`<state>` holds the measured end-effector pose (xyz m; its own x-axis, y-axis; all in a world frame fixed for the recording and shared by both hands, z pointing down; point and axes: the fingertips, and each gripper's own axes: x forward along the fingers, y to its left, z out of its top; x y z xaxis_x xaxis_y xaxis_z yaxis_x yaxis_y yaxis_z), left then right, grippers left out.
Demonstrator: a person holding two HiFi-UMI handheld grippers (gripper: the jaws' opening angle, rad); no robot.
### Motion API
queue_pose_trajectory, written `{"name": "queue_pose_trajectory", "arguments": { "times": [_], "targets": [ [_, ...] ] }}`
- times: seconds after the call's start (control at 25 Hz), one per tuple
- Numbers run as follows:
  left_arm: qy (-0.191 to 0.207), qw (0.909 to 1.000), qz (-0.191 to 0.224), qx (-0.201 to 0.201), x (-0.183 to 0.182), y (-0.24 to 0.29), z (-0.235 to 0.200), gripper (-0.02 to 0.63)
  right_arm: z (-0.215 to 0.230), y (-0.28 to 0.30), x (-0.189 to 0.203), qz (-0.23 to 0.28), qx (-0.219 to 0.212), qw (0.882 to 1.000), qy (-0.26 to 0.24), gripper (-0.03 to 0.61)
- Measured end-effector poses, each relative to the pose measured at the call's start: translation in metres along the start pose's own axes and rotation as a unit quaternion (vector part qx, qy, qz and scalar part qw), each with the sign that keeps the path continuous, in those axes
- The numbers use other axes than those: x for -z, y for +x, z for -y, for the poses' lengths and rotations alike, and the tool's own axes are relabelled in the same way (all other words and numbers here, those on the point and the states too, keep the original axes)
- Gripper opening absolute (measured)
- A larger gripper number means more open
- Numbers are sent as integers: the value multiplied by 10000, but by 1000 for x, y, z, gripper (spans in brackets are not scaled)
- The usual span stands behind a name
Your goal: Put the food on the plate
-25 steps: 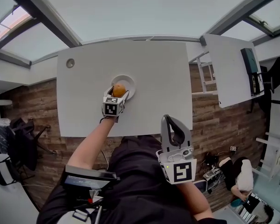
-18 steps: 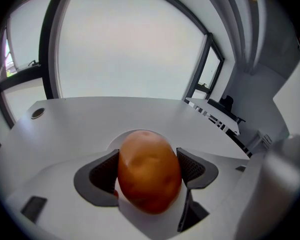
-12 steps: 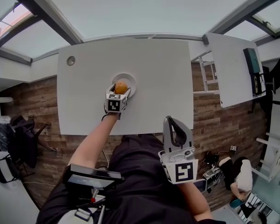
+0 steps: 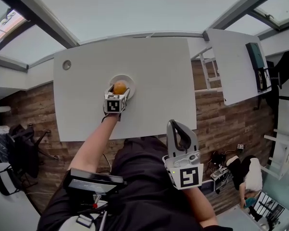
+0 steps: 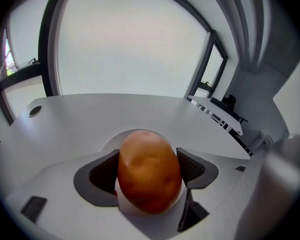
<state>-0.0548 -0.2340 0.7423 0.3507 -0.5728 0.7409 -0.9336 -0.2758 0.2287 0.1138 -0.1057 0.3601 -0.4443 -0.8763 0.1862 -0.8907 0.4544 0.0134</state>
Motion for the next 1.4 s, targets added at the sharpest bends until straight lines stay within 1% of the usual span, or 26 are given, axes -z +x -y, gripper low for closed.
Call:
{"name": "queue_pose_trajectory", "arguments": {
  "times": [0.12, 0.24, 0.32, 0.44, 0.52, 0.68, 0.96, 1.12, 1.24, 1.4],
  "targets": [
    [68, 9999, 76, 24, -4, 0, 3, 342, 1, -4, -3, 91, 52, 9999, -80, 6],
    [79, 9999, -20, 108, -1, 3, 6, 342, 0, -4, -9, 229, 15, 9996, -185, 6],
    [149, 9997, -100, 173, 2, 5, 7, 342, -2, -4, -9, 226, -9, 9996, -195, 6],
    [306, 9992, -109, 219, 2, 3, 7, 342, -6, -2, -8, 211, -87, 9995, -206, 6],
    [301, 9993, -53, 231, -1, 3, 7, 342, -7, -2, -7, 172, -111, 9996, -207, 6],
    [352, 9989, -133, 268, 1, 3, 8, 342, -7, -1, -3, 114, -129, 9997, -193, 6],
    [583, 9978, -118, 275, 1, 2, 11, 342, -2, -4, -3, 91, -39, 9999, -65, 6],
    [506, 9984, -129, 220, 1, 2, 7, 342, 0, -7, -5, 111, 40, 9999, 35, 6],
    [508, 9984, -141, 185, 2, 3, 4, 342, 2, -8, -6, 164, 23, 9999, -41, 6],
    [486, 9987, -29, 179, -1, 0, 3, 342, -1, -10, -1, 29, 56, 10000, 56, 6]
  ]
}}
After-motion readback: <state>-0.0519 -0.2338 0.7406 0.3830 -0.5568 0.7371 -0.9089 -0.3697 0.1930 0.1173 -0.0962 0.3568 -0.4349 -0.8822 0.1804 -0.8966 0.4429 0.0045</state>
